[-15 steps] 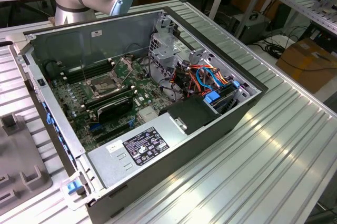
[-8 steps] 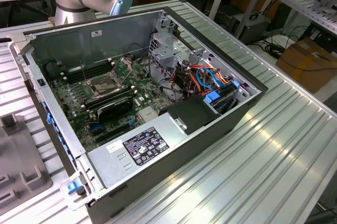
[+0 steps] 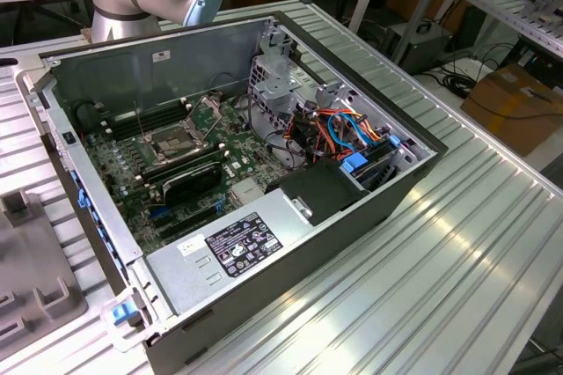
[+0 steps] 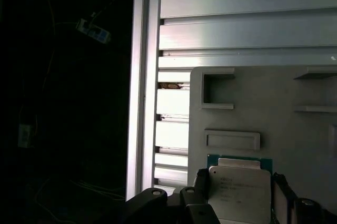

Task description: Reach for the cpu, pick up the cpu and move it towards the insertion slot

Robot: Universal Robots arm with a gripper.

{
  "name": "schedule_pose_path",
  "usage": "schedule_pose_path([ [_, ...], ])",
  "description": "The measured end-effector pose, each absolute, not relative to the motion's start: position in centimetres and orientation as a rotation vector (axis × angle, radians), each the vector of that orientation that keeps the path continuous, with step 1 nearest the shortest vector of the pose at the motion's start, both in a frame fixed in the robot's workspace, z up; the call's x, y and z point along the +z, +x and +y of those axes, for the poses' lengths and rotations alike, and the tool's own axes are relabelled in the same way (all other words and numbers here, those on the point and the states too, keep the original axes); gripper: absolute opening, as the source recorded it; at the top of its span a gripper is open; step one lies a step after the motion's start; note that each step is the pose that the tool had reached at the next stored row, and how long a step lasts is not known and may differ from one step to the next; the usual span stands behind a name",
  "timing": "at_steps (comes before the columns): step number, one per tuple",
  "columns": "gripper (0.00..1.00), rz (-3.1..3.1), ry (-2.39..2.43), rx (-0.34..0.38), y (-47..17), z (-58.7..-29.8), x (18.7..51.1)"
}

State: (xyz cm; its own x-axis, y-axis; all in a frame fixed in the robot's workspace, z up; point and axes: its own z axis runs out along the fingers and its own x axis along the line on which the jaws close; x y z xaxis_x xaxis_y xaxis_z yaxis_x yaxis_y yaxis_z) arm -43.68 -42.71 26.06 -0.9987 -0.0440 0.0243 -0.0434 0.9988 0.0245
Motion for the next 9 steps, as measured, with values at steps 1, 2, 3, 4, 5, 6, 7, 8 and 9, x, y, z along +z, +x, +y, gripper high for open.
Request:
schedule_pose_path([
  [1,0.55,-3.116,0.068,-0.037,-43.68,-42.71,26.07],
  [2,0.55,-3.116,0.068,-0.038,-43.68,-42.71,26.07],
  [3,0.55,-3.116,0.068,-0.038,-43.68,-42.71,26.07],
  [4,0.55,-3.116,0.068,-0.039,-43.68,-42.71,26.07],
  [5,0.55,-3.116,0.068,-0.040,-43.68,-42.71,26.07],
  [6,0.55,-3.116,0.068,-0.041,-43.68,-42.71,26.07],
  [7,0.55,-3.116,0.068,-0.042,-43.68,-42.71,26.07],
  [8,0.55,-3.116,0.068,-0.043,-43.68,-42.71,26.07],
  [9,0.55,-3.116,0.068,-0.043,-43.68,-42.71,26.07],
])
